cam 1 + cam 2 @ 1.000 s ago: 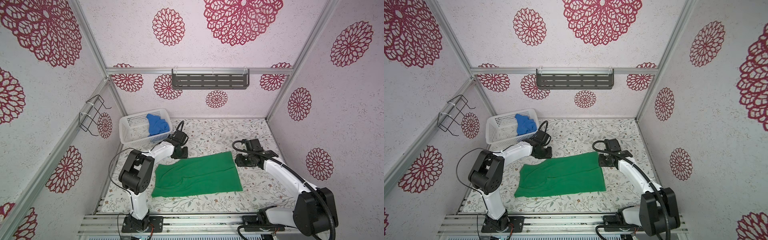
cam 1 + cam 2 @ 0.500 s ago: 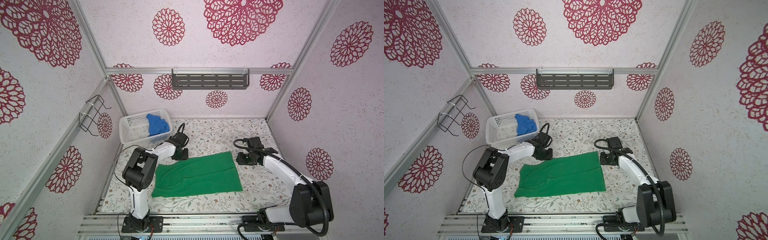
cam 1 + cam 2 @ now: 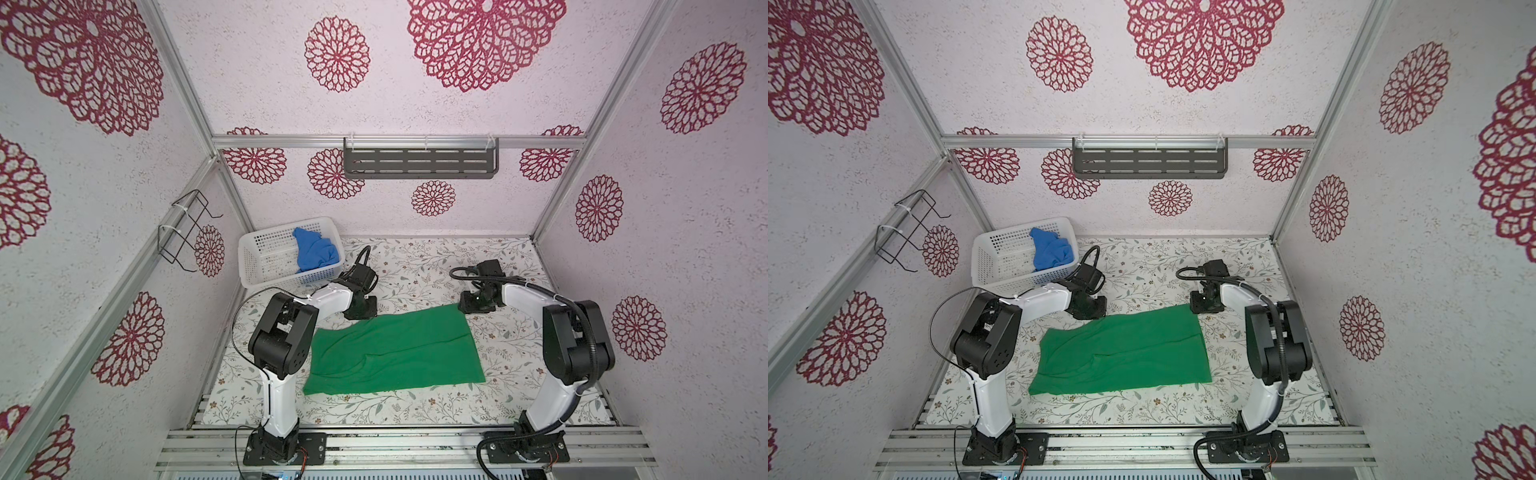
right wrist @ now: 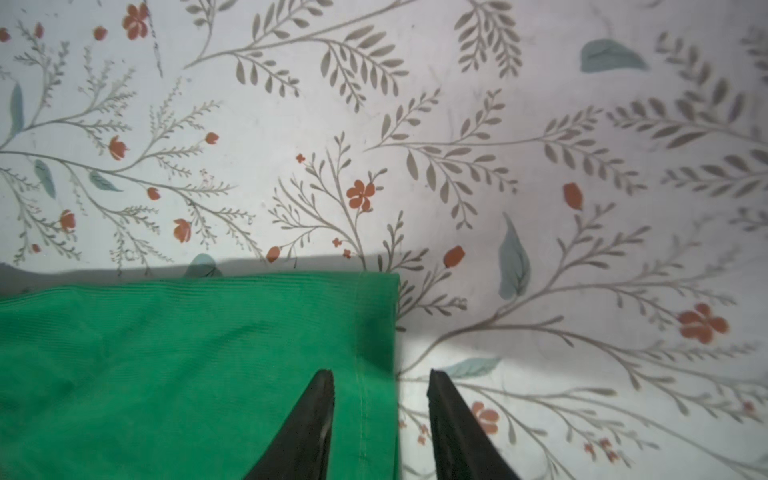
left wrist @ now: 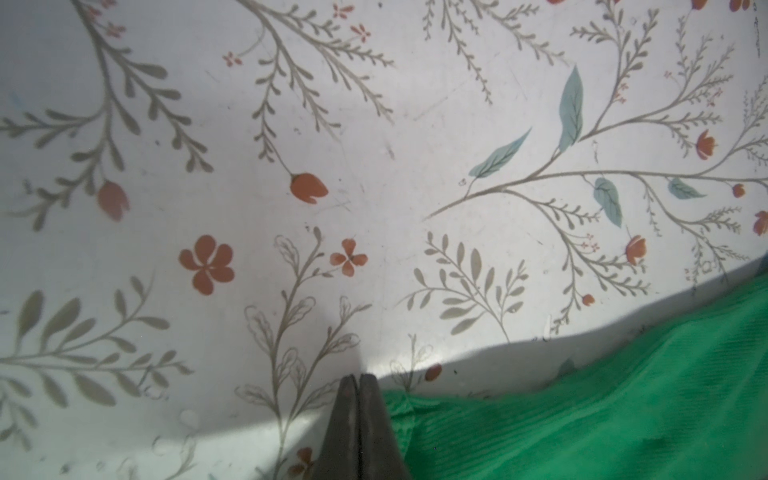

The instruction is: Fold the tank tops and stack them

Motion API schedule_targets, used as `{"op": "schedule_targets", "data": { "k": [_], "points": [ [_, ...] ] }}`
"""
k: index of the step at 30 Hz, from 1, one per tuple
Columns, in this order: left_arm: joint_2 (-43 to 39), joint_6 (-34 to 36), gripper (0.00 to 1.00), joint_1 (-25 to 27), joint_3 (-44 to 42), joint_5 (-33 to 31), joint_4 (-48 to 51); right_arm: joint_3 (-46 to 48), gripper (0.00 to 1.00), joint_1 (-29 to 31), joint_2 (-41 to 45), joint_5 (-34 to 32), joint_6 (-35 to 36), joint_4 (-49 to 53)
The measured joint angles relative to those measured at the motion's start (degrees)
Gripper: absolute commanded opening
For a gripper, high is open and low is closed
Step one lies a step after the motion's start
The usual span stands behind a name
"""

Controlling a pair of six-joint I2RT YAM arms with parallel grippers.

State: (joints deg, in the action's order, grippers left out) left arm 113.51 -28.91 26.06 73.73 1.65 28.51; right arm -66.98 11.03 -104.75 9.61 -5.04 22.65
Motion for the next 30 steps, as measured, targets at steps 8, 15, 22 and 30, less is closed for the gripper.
{"op": "schedule_targets", "data": {
  "k": [8, 15, 22, 30],
  "points": [
    [-0.9, 0.4, 0.00, 0.0, 0.0, -0.3, 1.0, -3.3, 0.19, 0.0, -5.1, 3.0, 1.2, -0.9],
    [-2.7, 1.0, 0.00, 0.0, 1.0, -1.1, 2.4, -4.7, 0.00, 0.0, -5.7, 3.9, 2.5, -0.5],
    [-2.7, 2.3, 0.00, 0.0, 5.0, -2.7, 3.8, -4.7, 0.00, 0.0, -2.7, 1.5, 3.8, -0.1],
    [-3.0, 3.6, 0.00, 0.3, 8.2, -5.9, 3.7, -0.2, 0.00, 0.0, 4.4, -0.7, 5.2, -3.2]
  ]
}}
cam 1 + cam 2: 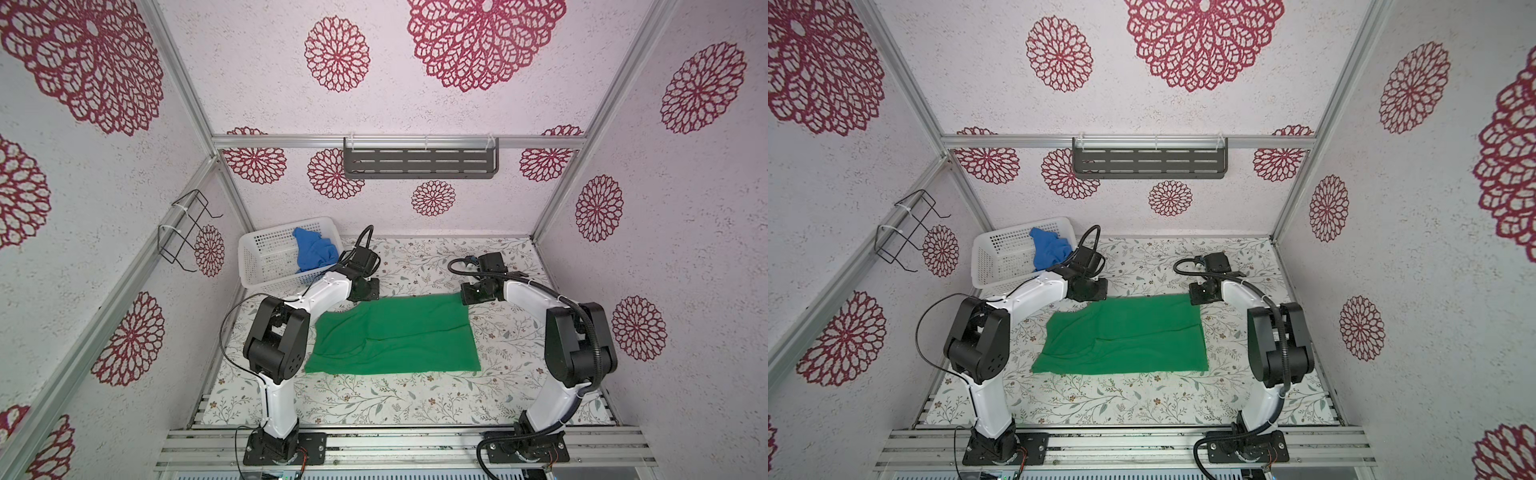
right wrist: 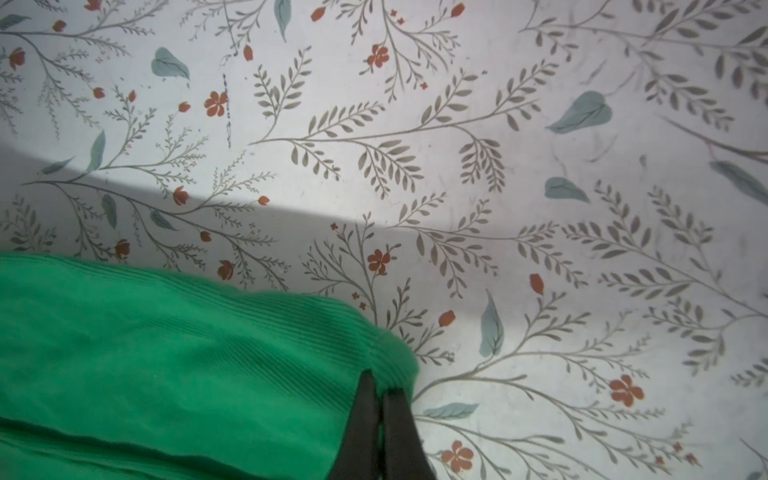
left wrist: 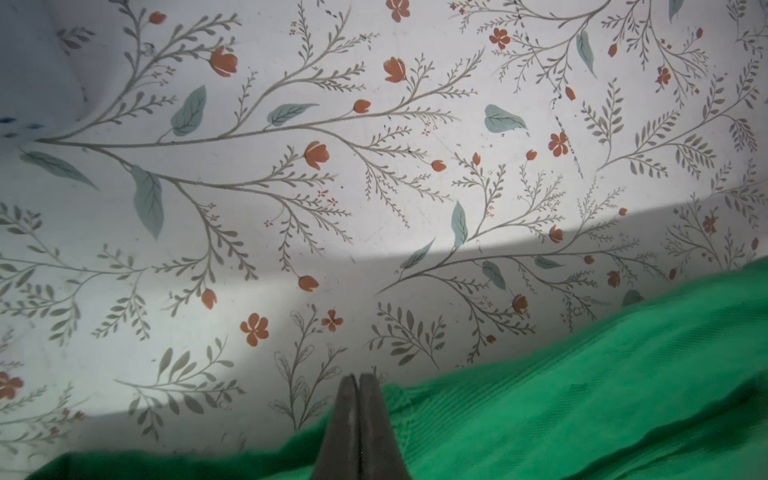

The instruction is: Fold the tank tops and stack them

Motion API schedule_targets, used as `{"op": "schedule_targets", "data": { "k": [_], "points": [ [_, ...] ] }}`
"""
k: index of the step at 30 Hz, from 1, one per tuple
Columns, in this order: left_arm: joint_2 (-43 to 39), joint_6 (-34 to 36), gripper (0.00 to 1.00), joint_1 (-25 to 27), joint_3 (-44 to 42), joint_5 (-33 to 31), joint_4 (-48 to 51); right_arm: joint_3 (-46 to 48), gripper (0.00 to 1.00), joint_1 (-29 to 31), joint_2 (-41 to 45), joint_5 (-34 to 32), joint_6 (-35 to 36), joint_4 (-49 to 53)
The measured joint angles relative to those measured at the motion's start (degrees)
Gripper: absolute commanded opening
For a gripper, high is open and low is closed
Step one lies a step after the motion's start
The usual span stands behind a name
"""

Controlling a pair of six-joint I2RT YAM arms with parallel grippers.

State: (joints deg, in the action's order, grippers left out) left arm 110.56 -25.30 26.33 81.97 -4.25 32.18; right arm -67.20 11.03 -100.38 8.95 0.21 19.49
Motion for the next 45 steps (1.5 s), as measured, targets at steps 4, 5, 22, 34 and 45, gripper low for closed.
{"op": "schedule_targets", "data": {
  "k": [4, 5, 22, 34, 45],
  "points": [
    [-2.1, -0.6, 0.00, 1.0, -4.8, -2.5, -1.1, 5.8, 0.00, 0.0, 5.0, -0.6, 0.3, -1.8],
    [-2.9, -0.9, 0.00, 1.5, -6.1, -3.1, -1.4, 7.3, 0.00, 0.0, 6.4, -0.7, 0.3, -2.0],
    [-19.6, -13.2, 0.00, 14.7, -25.2, -16.5, -3.0, 24.2, 0.00, 1.5, 27.5, -2.3, -3.9, -2.2],
    [-26.3, -31.2, 0.00, 24.6, -36.0, -23.5, -1.2, 26.8, 0.00, 2.1, 30.8, -4.0, -11.1, 5.3],
    [-31.5, -45.6, 0.51, 30.3, -39.5, -26.2, 6.2, 27.4, 0.45, 1.8, 34.9, -8.1, -17.1, 11.2]
  ]
}}
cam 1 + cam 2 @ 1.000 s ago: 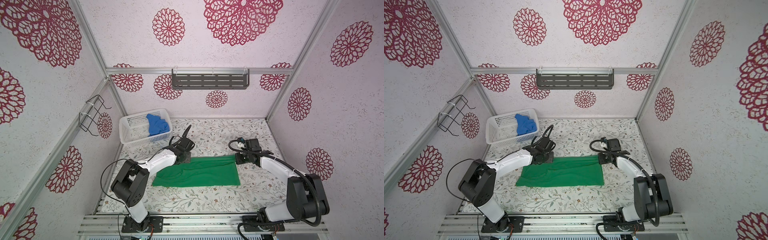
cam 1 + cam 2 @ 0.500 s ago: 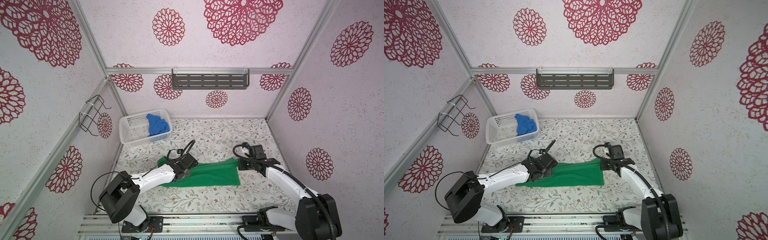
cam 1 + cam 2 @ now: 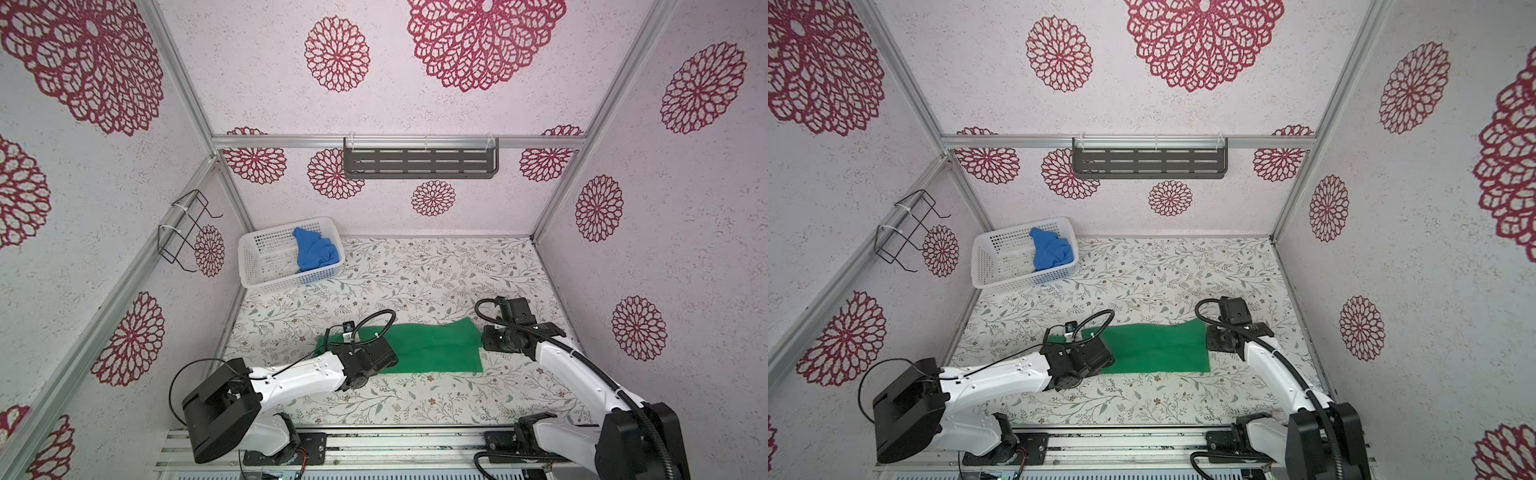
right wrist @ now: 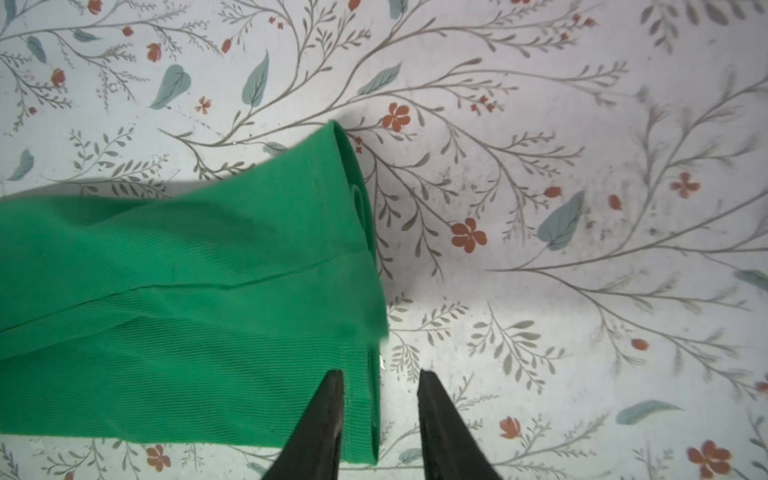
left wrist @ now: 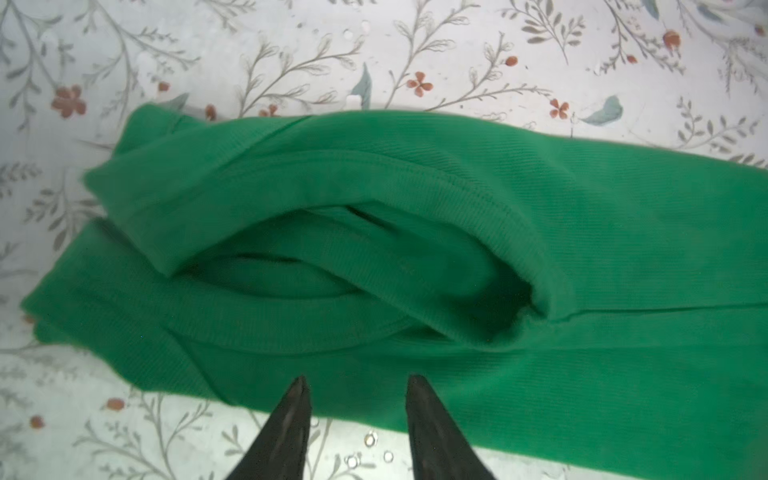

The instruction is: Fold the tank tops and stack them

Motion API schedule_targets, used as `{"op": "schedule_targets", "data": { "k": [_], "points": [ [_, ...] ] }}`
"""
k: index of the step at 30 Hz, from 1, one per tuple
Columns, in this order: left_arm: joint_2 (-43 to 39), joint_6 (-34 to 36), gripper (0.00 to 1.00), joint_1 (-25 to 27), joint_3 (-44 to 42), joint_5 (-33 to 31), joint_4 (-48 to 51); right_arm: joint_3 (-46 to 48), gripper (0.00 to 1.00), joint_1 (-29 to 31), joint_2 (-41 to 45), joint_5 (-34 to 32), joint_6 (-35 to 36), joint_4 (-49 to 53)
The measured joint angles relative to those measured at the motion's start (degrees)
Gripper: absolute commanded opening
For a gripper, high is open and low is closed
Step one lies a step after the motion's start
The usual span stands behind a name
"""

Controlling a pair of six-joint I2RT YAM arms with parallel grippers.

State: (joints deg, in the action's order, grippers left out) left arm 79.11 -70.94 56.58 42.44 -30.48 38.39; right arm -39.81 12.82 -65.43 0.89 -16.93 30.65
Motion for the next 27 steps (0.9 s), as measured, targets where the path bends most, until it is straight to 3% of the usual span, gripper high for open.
{"op": "schedule_targets", "data": {
  "k": [5, 11, 18, 23, 27],
  "points": [
    [-5.0, 0.8, 0.53, -2.4, 2.6, -2.6, 6.4, -3.8, 0.47, 0.0, 0.0, -1.1, 0.2, 1.5],
    [-8.3, 7.3, 0.50, -14.1, 3.2, -0.5, 6.7, -5.8, 0.47, 1.0, -0.6, 0.0, -1.0, 0.4],
    [-9.2, 13.9, 0.51, -25.3, -3.4, 6.8, 3.7, -5.8, 0.43, 3.1, -5.9, 0.9, -4.6, 0.0],
    [-5.7, 16.6, 0.50, -28.3, -4.5, 11.0, -0.1, -5.8, 0.36, 1.1, -7.6, 1.0, -6.8, -0.6],
    [-1.9, 18.4, 0.39, -28.9, -4.5, 13.2, -3.6, -5.7, 0.36, -0.2, -8.6, 1.1, -7.3, -1.5]
  ]
}}
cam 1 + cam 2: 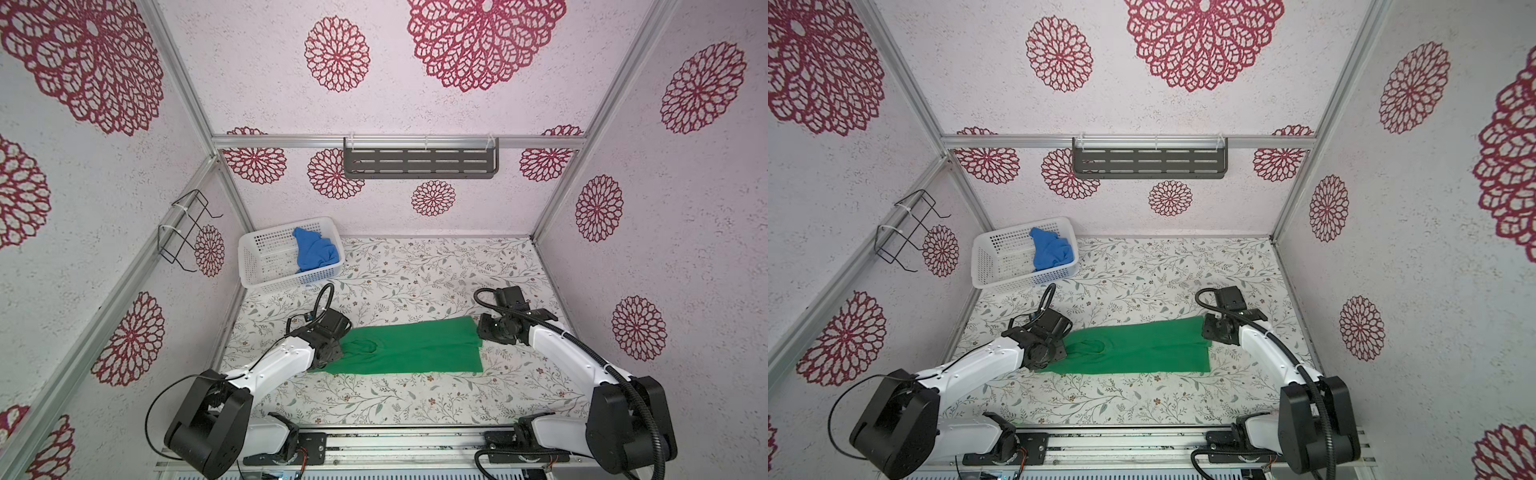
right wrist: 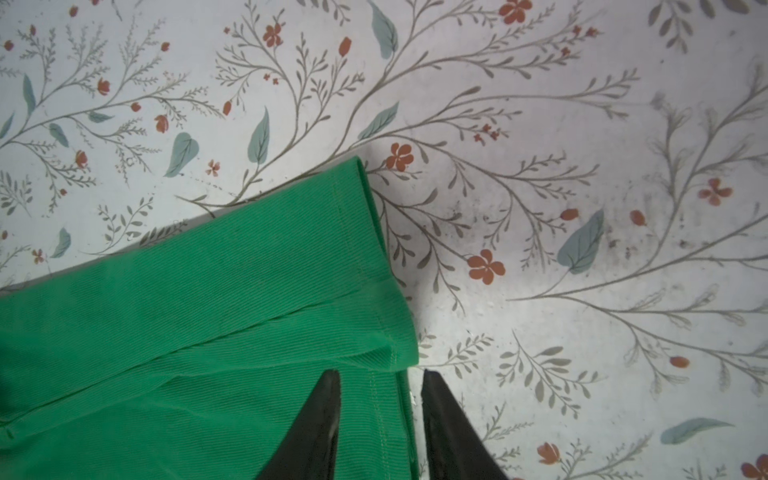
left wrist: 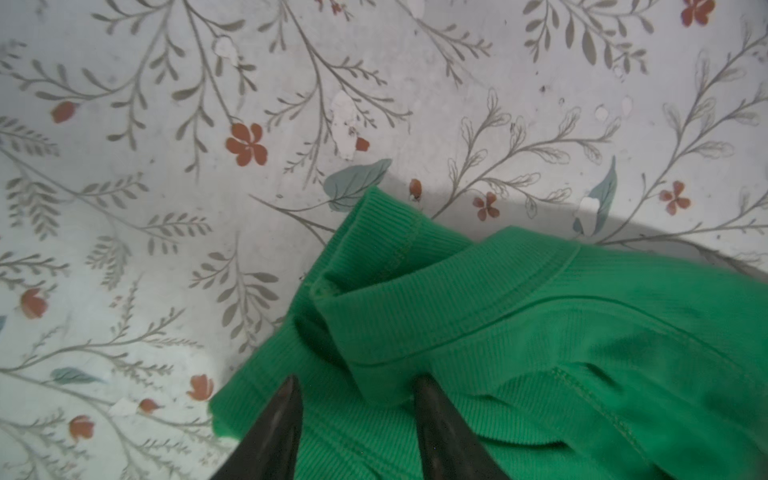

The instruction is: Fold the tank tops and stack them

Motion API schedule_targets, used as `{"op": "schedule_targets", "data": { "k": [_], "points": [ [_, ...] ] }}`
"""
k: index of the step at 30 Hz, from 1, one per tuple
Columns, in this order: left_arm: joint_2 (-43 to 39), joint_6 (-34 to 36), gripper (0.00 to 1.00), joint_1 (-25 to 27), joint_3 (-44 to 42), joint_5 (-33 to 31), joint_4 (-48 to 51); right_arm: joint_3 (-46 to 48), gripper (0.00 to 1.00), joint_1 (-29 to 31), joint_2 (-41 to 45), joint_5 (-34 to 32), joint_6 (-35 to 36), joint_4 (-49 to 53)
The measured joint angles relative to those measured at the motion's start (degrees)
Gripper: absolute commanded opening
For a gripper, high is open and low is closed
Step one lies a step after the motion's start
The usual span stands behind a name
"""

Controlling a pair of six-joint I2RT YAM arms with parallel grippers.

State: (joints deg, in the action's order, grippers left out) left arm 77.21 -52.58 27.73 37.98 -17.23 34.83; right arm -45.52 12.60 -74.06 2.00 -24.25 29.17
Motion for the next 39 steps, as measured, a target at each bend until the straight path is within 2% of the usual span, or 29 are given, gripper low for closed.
{"op": "schedule_targets", "data": {
  "k": [7, 10, 15, 22, 33, 37, 39],
  "points": [
    [3.8, 2.2, 0.07, -1.2, 1.0, 2.0, -2.4, 1.1, 0.42, -0.4, -5.2, 1.1, 0.1, -3.5],
    [3.8, 3.1, 0.00, -1.9, 1.9, 2.2, -2.5, 1.1, 0.34, -0.4, -7.3, 2.1, 0.1, -4.9],
    [3.8, 4.6, 0.00, -3.5, 3.0, 2.2, -2.2, 1.1, 0.00, -0.5, -8.6, 3.8, 0.3, -5.9],
    [3.1, 7.7, 0.00, -6.4, 5.2, 2.2, -0.7, 1.1, 0.00, -0.5, -7.5, 4.9, 1.2, -4.5],
    [5.8, 13.7, 0.00, -13.5, 6.9, 3.3, -1.4, 3.3, 0.00, -0.3, 2.6, 7.4, 1.0, 1.0],
    [9.2, 14.9, 0.28, -13.8, 6.9, 4.5, -1.7, 6.7, 0.00, 0.5, 2.8, 8.7, 0.2, 1.1],
    [9.4, 15.3, 0.38, -13.9, 6.9, 4.7, -1.4, 7.6, 0.00, 1.2, 2.8, 8.8, -0.4, 1.1]
  ]
}}
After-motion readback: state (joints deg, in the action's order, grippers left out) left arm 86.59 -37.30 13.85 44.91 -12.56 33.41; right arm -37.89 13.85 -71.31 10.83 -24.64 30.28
